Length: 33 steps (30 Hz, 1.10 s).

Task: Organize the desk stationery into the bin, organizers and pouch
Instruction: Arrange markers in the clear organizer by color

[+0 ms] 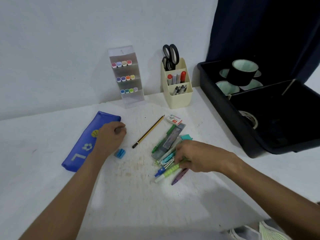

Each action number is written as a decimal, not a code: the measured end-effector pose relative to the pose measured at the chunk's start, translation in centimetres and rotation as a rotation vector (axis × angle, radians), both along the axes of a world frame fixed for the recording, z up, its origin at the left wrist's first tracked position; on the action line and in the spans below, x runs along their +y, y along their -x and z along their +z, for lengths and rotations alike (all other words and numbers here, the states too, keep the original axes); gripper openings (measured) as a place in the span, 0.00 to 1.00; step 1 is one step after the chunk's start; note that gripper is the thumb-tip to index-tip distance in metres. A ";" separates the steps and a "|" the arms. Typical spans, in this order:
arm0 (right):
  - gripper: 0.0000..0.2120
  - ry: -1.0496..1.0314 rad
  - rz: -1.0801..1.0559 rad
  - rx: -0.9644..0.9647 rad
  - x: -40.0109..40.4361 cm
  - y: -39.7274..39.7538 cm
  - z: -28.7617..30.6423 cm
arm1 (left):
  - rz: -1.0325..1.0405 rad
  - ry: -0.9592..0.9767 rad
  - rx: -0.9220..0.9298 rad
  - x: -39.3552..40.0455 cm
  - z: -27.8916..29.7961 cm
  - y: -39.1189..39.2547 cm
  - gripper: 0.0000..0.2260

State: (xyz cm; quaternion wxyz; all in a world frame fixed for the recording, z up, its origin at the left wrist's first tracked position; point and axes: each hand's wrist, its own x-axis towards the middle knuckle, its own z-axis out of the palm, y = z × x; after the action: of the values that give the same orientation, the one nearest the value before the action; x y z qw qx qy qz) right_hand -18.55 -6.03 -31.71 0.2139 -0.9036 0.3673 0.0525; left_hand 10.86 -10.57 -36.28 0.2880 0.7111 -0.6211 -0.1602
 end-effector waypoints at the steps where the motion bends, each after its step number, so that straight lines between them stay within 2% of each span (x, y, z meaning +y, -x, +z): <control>1: 0.09 -0.009 -0.013 -0.018 0.0 0.0 0.2 | 0.006 -0.001 -0.002 0.0 0.0 0.0 0.12; 5: 0.08 -0.083 -0.095 -0.136 -1.1 -0.2 2.0 | 0.024 -0.035 -0.059 -0.9 0.4 0.0 0.12; 8: 0.08 -0.061 -0.165 -0.262 -3.1 -1.0 3.6 | -0.032 -0.076 -0.136 -1.8 0.8 0.4 0.13; 11: 0.08 -0.043 -0.306 -0.415 -4.6 -2.4 4.6 | -0.118 -0.022 -0.164 -2.2 0.5 0.3 0.13; 15: 0.08 0.013 -0.468 -0.501 -6.6 -4.6 5.6 | -0.164 0.084 -0.222 -2.4 0.0 -0.2 0.11; 18: 0.10 -0.004 -0.502 -0.481 -8.1 -5.8 6.3 | -0.149 0.134 -0.261 -2.6 -0.8 -0.3 0.11; 23: 0.05 0.191 -0.536 -0.492 -10.3 -7.5 5.8 | -0.115 0.165 -0.278 -2.7 -1.4 -0.2 0.10; 27: 0.05 0.258 -0.484 -0.490 -11.8 -9.0 4.0 | -0.111 0.176 -0.301 -2.9 -1.6 -0.4 0.11; 33: 0.07 0.332 -0.457 -0.446 -13.9 -11.1 2.2 | -0.116 0.179 -0.306 -3.0 -2.0 -0.6 0.20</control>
State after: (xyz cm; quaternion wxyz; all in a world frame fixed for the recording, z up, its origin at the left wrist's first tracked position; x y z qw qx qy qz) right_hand -7.43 -19.92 -29.55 0.1453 -0.8098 0.5077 -0.2558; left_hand 11.46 -13.61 -38.28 0.2426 0.6619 -0.7092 -0.0109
